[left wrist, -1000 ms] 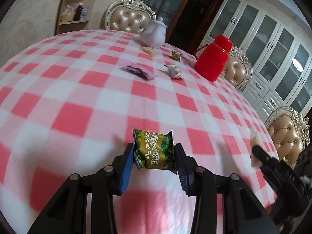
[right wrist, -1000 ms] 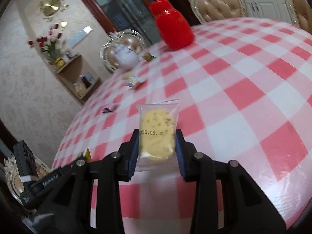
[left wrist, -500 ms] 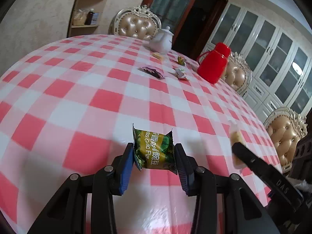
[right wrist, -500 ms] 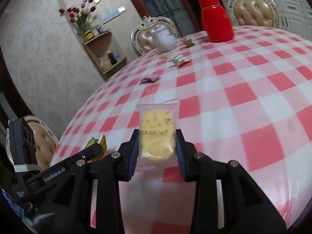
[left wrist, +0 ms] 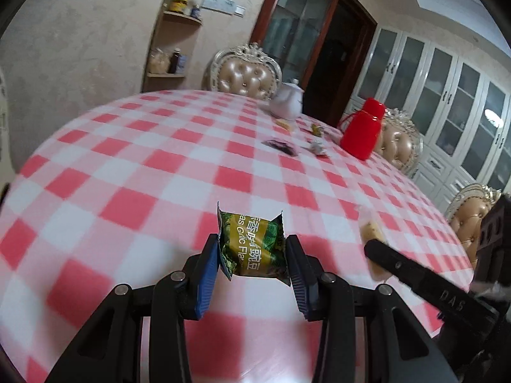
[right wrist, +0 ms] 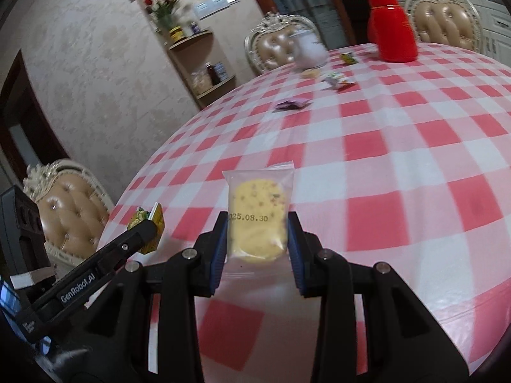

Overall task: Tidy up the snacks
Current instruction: 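Carry the green pack and cake pack over the white box with both tools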

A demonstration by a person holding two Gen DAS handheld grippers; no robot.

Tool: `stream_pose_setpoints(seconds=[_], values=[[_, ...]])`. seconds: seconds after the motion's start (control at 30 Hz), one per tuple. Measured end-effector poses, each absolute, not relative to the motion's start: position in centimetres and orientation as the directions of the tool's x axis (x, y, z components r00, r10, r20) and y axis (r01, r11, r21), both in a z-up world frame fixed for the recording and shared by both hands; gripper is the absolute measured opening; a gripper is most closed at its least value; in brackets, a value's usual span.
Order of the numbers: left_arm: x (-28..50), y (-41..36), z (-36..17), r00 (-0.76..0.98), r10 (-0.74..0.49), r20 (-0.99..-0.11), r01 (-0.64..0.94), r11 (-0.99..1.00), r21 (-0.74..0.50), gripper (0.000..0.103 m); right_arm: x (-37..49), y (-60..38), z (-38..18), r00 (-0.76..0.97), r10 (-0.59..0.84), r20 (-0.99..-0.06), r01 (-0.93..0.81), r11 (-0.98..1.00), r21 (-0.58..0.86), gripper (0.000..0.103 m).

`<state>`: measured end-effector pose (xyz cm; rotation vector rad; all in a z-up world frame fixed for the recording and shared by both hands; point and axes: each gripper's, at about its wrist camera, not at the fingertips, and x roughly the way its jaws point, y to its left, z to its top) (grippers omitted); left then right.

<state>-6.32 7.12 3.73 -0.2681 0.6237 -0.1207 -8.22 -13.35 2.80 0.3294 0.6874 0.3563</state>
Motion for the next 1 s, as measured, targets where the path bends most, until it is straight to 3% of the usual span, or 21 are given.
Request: stream_pose_setpoints(seconds=[0.3,0.63,1.0], values=[[-10.7,11.2,6.1,0.838,-0.135,-0.529,0.002,0.97,-0.244,0.043,-9.0,-8.8,2.5,0.635,0.542,-0.551,-0.341,0.836,0.43,0.039],[-16.0,17.5,5.8,0.831,-0.016,-0.556,-0.105,0.977,-0.186,0.043,-10.8,-1.8,2.2,0.434,0.724,-0.535,-0.535,0.686,0.494,0.039],[-21.3,24.1,4.8,0.793,0.133,-0.595,-0.247,0.962,-0.113,0.043,-14.2,6.8,2.3,0.242,0.811,-0.532,-0.712,0.521,0.471,0.039]])
